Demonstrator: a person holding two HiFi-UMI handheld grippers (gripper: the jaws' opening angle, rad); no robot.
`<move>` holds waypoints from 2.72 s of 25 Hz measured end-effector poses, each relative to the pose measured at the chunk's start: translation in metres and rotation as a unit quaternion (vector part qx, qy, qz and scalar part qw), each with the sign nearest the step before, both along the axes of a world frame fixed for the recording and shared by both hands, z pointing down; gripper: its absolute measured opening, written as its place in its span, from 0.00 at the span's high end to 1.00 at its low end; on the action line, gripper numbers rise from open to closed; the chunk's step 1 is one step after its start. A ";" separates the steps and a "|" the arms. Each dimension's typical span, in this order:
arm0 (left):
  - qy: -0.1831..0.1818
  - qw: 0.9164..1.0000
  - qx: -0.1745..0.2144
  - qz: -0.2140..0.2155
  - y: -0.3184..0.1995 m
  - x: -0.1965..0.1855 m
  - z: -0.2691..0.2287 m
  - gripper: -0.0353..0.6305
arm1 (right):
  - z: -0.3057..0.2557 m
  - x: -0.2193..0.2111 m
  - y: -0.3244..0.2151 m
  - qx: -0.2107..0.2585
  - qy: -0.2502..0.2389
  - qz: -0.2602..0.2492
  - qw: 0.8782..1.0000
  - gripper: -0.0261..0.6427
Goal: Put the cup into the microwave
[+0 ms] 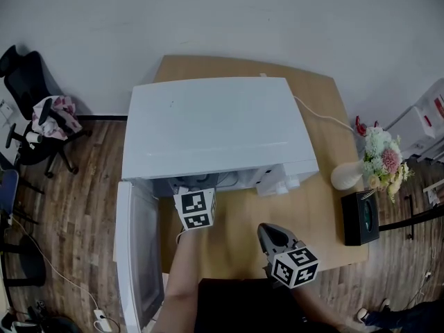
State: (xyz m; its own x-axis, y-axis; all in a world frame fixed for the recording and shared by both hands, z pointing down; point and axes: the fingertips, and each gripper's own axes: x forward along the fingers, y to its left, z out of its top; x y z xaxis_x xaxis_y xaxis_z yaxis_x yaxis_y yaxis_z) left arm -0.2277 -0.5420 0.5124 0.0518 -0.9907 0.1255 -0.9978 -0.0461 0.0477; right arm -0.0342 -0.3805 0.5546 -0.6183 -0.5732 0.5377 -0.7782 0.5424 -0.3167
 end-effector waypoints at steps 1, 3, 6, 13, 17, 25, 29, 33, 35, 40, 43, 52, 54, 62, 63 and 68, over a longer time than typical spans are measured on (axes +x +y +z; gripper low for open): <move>-0.002 1.000 0.001 -0.001 0.002 0.000 -0.001 0.31 | 0.000 0.000 0.000 0.001 -0.001 0.000 1.000 0.97; -0.001 1.000 -0.001 -0.003 0.006 0.001 -0.001 0.31 | -0.001 0.000 0.002 0.003 -0.004 0.000 1.000 0.97; 0.004 1.000 -0.011 -0.011 0.016 0.001 0.003 0.30 | -0.003 0.000 0.006 0.005 -0.009 -0.002 1.000 0.97; 0.012 0.999 -0.026 -0.017 0.044 0.009 0.006 0.30 | -0.009 0.007 0.011 0.011 -0.017 -0.004 1.000 0.97; 0.022 0.999 -0.037 -0.016 0.059 0.016 0.007 0.30 | -0.013 0.012 0.013 0.014 -0.022 -0.007 1.000 0.97; 0.044 0.996 -0.074 0.001 0.093 0.041 0.007 0.31 | -0.019 0.026 0.016 0.011 -0.033 -0.011 0.999 0.97; 0.051 0.995 -0.084 0.017 0.111 0.055 -0.001 0.31 | -0.021 0.029 0.016 0.012 -0.039 -0.010 0.999 0.97; 0.065 0.993 -0.089 0.032 0.128 0.066 -0.010 0.31 | -0.022 0.030 0.013 0.014 -0.045 -0.012 0.999 0.97; 0.072 0.992 -0.089 0.045 0.137 0.073 -0.016 0.31 | -0.025 0.030 0.010 0.016 -0.053 -0.011 0.998 0.97; 0.079 0.990 -0.085 0.077 0.159 0.089 -0.033 0.32 | -0.039 0.029 0.000 0.027 -0.069 -0.009 0.997 0.97; 0.085 0.989 -0.079 0.090 0.171 0.094 -0.044 0.42 | -0.051 0.029 -0.005 0.039 -0.078 -0.010 0.996 0.97; 0.095 0.987 -0.068 0.111 0.193 0.098 -0.055 0.77 | -0.077 0.042 -0.008 0.079 -0.077 -0.012 0.994 0.97; 0.092 0.987 -0.071 0.109 0.194 0.099 -0.052 0.84 | -0.079 0.047 -0.008 0.086 -0.075 -0.012 0.993 0.97; 0.056 0.988 -0.082 0.115 0.196 0.101 -0.047 0.94 | -0.093 0.067 -0.009 0.132 -0.078 -0.016 0.988 0.97; 0.051 0.988 -0.083 0.119 0.196 0.102 -0.047 0.94 | -0.095 0.069 -0.009 0.134 -0.081 -0.015 0.988 0.97; 0.069 0.986 -0.087 0.123 0.195 0.101 -0.049 0.94 | -0.092 0.077 -0.011 0.136 -0.066 -0.004 0.988 0.97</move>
State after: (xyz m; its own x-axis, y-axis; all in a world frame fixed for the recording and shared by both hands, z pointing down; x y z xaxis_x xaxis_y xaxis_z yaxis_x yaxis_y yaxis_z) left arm -0.1263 -0.3466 0.4637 0.3169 -0.9099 0.2676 -0.9407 -0.2653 0.2116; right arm 0.0428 -0.3919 0.4624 -0.6777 -0.6809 0.2777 -0.7353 0.6272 -0.2568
